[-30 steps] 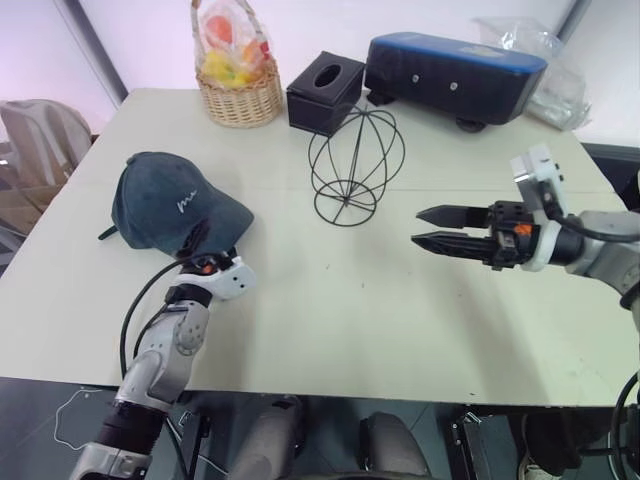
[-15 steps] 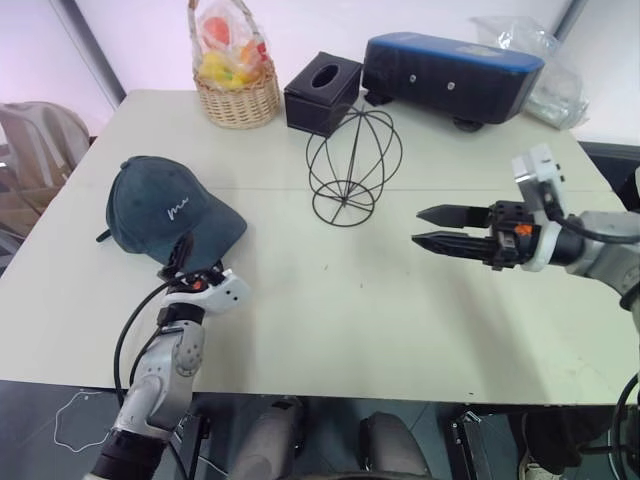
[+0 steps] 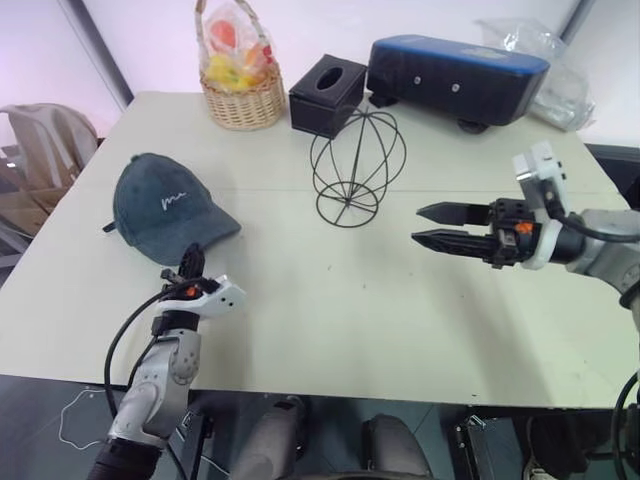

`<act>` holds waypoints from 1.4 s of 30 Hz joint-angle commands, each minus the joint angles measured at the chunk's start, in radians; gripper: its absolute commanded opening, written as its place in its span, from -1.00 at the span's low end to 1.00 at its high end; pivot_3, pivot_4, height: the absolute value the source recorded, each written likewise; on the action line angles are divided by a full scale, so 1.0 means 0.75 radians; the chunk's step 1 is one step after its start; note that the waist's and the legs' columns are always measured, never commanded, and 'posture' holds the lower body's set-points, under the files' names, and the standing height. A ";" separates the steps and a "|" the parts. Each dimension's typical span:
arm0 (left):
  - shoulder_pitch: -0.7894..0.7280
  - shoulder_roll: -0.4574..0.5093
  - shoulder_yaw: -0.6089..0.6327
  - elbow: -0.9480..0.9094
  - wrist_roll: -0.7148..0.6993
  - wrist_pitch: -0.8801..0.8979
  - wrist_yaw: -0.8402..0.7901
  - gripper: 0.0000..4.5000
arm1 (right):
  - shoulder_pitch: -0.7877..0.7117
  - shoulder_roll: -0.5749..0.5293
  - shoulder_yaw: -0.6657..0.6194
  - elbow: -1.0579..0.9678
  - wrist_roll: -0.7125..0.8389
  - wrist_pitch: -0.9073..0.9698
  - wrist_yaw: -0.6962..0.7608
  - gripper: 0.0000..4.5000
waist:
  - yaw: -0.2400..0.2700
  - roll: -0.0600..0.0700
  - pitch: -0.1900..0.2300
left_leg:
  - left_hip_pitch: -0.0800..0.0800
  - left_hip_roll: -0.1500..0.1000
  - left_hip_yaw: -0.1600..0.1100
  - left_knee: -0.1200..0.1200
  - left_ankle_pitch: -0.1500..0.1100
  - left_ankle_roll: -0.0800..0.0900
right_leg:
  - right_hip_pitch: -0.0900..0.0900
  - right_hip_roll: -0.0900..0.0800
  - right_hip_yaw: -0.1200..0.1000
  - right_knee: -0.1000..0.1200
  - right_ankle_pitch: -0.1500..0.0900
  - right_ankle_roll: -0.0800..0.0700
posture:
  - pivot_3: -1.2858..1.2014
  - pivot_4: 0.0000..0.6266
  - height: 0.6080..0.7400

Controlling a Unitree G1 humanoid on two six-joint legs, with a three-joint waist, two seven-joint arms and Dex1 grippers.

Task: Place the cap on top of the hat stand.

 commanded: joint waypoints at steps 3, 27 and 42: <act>0.036 0.027 0.048 0.000 0.002 -0.030 0.046 -0.96 | -0.023 -0.005 -0.028 -0.019 0.001 -0.026 -0.004 0.08 | -0.003 0.000 0.000 | 0.000 0.000 0.000 0.000 0.000 0.000 | 0.000 0.000 0.000 0.000 0.000 0.000 | 0.03 -0.52 1.00; -0.521 0.120 0.124 -0.030 -0.205 -0.461 -0.037 -0.96 | -0.135 0.054 0.073 0.061 -0.078 -0.084 0.015 0.08 | -0.001 -0.003 0.002 | -0.003 0.000 0.001 0.001 0.000 0.000 | -0.002 0.001 -0.001 0.001 0.000 0.000 | 0.03 -0.52 1.00; -0.810 0.046 -0.073 0.175 -0.279 -0.829 -0.145 -0.96 | -0.129 0.073 0.074 0.092 -0.151 -0.137 0.014 0.08 | -0.002 -0.006 0.004 | -0.004 0.000 0.001 0.002 0.001 -0.001 | 0.002 0.001 -0.001 0.001 0.000 0.000 | 0.03 -0.52 1.00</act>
